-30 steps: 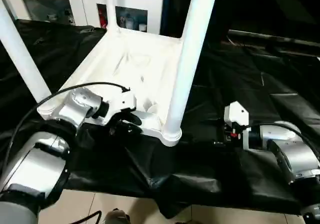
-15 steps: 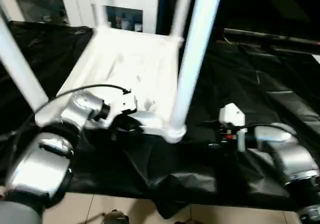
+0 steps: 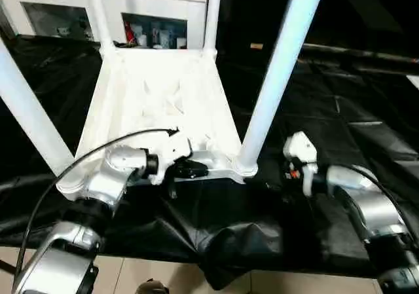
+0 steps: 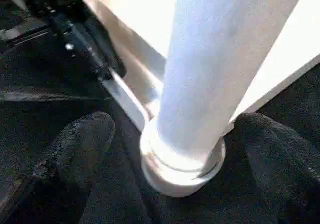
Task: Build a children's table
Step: Rotate table base
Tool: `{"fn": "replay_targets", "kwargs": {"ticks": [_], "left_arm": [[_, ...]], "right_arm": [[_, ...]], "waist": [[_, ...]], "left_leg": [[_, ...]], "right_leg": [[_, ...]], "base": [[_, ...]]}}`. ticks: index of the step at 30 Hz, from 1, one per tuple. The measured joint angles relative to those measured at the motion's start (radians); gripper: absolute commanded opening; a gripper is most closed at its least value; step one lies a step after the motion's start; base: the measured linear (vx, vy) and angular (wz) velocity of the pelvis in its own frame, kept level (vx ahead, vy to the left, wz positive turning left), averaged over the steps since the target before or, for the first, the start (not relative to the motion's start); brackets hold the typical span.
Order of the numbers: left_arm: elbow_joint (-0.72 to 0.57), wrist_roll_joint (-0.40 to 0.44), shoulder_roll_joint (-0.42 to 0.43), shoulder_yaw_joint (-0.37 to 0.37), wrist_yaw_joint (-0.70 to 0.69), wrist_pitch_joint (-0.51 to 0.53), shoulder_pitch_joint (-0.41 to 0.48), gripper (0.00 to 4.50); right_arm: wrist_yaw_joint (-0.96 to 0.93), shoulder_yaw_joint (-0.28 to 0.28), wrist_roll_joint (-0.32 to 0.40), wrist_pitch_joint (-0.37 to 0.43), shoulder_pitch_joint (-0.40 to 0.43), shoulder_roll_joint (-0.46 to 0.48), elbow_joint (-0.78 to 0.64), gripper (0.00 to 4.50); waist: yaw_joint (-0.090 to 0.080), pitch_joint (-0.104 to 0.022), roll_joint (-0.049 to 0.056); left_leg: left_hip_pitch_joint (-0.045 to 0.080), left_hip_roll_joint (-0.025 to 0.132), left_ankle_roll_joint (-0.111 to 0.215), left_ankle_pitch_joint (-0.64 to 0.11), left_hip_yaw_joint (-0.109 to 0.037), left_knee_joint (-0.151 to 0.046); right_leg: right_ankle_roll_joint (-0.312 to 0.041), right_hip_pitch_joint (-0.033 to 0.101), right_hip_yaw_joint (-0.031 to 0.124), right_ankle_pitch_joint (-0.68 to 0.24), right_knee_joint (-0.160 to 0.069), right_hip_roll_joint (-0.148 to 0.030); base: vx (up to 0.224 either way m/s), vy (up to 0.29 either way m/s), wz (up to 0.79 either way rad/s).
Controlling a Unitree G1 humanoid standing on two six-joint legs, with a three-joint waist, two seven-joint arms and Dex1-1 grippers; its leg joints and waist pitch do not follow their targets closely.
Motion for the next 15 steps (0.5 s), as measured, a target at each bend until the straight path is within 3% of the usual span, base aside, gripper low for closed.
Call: {"fn": "replay_targets", "kwargs": {"ticks": [6, 14, 15], "left_arm": [[-0.097, 0.031, 0.012, -0.015, 0.012, 0.066, 0.03, 0.0], [-0.098, 0.049, 0.019, -0.049, 0.005, 0.125, -0.009, 0.0], [-0.093, 0.05, 0.016, -0.049, 0.002, 0.137, -0.017, 0.28]], "right_arm": [[-0.061, 0.018, -0.051, -0.032, -0.059, 0.035, 0.079, 4.41], [-0.07, 0.038, -0.063, -0.06, -0.073, 0.06, 0.137, 4.41], [-0.07, 0.039, -0.064, -0.065, -0.076, 0.063, 0.141, 4.48]], "waist": [[-0.009, -0.006, -0.014], [-0.009, -0.007, -0.016], [-0.009, -0.007, -0.016]], "left_leg": [[-0.001, 0.0, 0.003, -0.002, 0.0, 0.0], [0.0, 0.0, 0.004, -0.003, 0.0, -0.001], [0.0, 0.0, 0.003, -0.002, 0.0, 0.0]], "right_leg": [[-0.001, 0.0, -0.001, 0.001, -0.005, 0.0], [-0.001, 0.001, -0.001, 0.002, -0.007, 0.0], [-0.001, 0.001, -0.001, 0.003, -0.007, 0.0]], "base": [[0.0, 0.0, 0.0], [0.0, 0.0, 0.0], [0.0, 0.0, 0.0]]}}
